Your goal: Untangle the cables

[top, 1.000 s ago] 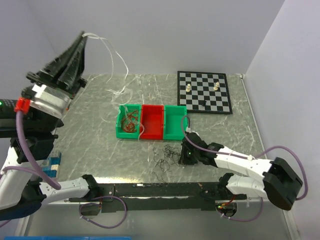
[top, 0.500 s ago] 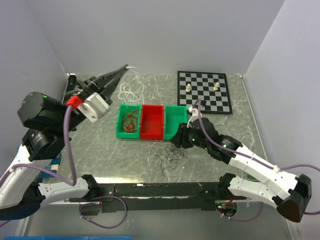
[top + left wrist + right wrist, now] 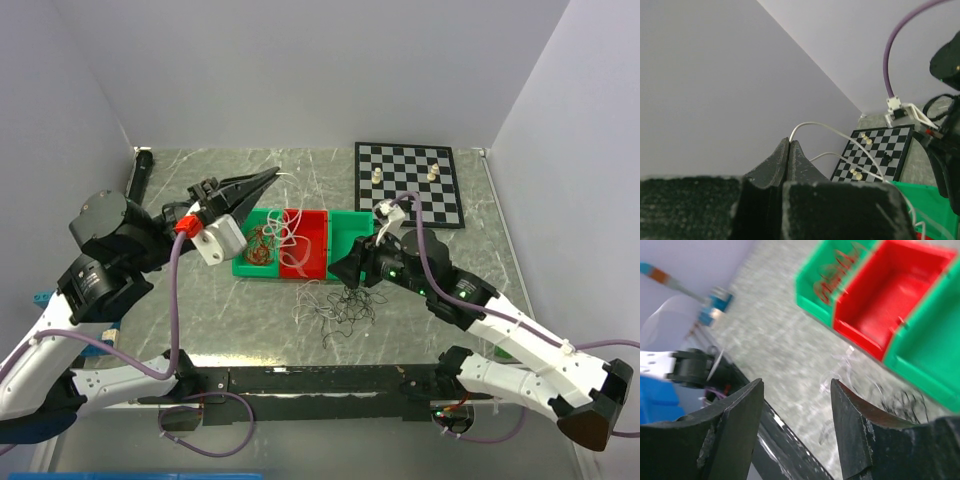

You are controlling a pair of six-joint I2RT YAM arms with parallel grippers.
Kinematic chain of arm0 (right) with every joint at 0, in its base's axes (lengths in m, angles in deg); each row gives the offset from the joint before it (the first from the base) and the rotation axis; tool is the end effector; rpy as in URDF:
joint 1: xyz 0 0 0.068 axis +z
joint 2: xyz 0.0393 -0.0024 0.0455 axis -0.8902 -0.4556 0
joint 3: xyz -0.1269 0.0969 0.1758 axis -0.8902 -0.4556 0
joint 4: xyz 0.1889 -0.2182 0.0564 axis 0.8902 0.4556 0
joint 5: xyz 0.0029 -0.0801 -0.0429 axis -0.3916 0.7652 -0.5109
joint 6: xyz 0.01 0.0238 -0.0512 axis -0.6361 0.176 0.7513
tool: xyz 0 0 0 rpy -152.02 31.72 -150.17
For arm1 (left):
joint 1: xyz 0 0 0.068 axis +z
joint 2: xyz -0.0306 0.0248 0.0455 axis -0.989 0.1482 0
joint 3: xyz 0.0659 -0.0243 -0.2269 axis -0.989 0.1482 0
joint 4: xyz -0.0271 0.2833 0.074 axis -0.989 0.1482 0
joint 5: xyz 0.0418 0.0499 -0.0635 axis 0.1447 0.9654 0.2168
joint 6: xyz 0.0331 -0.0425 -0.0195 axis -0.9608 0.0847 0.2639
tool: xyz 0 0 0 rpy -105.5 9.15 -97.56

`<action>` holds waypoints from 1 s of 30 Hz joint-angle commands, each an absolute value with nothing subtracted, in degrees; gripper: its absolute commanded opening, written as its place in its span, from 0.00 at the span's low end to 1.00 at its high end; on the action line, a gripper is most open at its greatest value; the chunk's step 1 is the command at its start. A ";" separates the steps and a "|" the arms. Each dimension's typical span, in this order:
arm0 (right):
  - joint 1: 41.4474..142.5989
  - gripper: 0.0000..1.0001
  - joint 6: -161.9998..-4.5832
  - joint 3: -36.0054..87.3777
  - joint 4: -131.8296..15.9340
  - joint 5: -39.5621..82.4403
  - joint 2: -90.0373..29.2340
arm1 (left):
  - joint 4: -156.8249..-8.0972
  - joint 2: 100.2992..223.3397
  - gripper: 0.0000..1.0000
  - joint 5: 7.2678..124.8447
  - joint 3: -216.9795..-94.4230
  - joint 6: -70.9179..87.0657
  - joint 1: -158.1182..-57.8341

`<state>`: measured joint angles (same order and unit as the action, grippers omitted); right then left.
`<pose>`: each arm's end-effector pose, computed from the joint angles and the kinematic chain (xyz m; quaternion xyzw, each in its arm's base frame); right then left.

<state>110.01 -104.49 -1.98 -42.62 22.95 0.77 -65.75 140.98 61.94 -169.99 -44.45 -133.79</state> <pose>0.1765 0.1963 0.3028 -0.1649 0.7908 0.3926 0.4397 0.1169 -0.1654 0.5312 0.4881 0.3416 -0.1429 0.7904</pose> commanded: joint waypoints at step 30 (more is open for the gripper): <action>110.62 0.41 -107.94 -4.59 -72.07 9.83 -4.25 | -69.99 138.88 0.01 58.76 -162.81 -45.52 -134.65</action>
<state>110.01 -105.21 -3.51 -65.40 11.58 -3.80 -66.93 139.73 59.16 -162.97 -46.12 -134.23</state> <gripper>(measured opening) 0.417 0.017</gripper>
